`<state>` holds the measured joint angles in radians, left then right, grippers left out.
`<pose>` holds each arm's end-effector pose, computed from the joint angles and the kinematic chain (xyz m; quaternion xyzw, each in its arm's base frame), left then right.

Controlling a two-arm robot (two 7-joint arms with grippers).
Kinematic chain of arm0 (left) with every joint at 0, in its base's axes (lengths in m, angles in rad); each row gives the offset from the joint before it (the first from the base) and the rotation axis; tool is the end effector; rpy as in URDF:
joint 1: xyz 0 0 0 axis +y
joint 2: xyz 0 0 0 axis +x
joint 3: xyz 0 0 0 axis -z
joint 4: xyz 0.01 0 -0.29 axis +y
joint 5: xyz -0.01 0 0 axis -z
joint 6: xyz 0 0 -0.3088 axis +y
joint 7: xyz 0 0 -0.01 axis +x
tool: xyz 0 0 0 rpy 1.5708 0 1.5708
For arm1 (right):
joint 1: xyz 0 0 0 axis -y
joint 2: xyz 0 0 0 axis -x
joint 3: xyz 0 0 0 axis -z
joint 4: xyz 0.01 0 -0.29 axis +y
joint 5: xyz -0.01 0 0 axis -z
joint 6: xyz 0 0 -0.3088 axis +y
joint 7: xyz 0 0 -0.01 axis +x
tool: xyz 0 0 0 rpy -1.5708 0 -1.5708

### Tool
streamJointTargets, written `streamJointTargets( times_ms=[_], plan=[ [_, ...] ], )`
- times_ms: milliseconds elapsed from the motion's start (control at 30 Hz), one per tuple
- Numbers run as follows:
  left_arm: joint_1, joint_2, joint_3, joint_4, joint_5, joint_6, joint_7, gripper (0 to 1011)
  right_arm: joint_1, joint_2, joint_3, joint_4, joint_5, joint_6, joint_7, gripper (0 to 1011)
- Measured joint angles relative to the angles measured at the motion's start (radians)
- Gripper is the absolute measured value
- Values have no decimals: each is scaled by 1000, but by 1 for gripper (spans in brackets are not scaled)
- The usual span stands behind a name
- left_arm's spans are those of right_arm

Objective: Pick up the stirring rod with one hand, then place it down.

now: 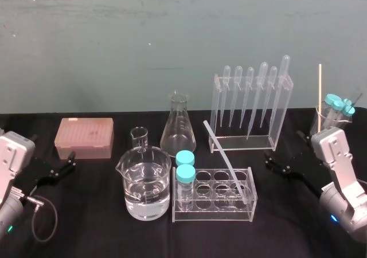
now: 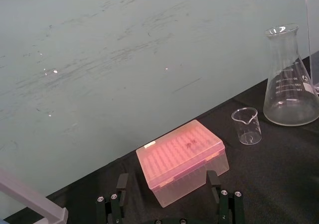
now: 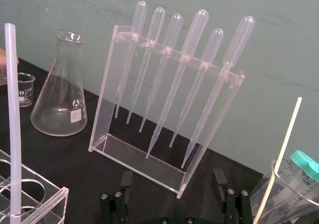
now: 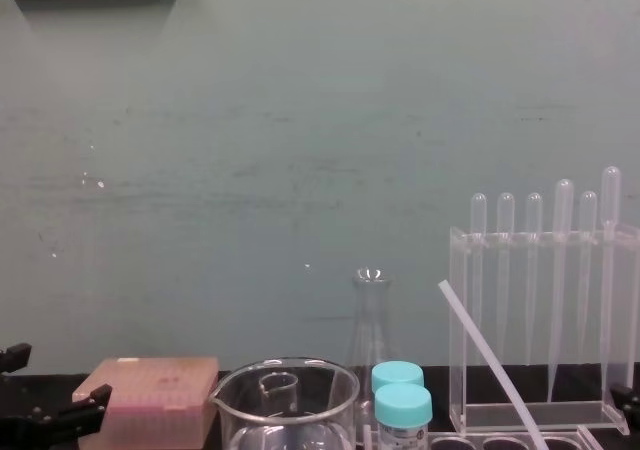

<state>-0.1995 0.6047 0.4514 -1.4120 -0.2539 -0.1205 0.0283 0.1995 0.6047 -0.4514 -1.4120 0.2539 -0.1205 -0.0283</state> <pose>0.3581 0.0827 -0.3023 0.1415 -0.1325 0.5799 0.7913 0.3581 -0.0827 -0.3023 -0.1415 -0.1325 -0.5799 0.7913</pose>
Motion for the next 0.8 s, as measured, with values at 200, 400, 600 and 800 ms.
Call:
streamJointTargets(
  times_ms=[200,400,600,800],
  plan=[
    [0,0,0,0,0,0,0,1000,-15,-18,37,-3,-34,-78,-49,1000],
    [0,0,0,0,0,0,0,1000,-10,-36,54,-17,-196,-212,-170,1000],
    [0,0,0,0,0,0,0,1000,19,-47,36,-38,-325,-327,-204,1000],
    [0,0,0,0,0,0,0,1000,53,-59,1,-48,-298,-390,-98,1000]
  ],
)
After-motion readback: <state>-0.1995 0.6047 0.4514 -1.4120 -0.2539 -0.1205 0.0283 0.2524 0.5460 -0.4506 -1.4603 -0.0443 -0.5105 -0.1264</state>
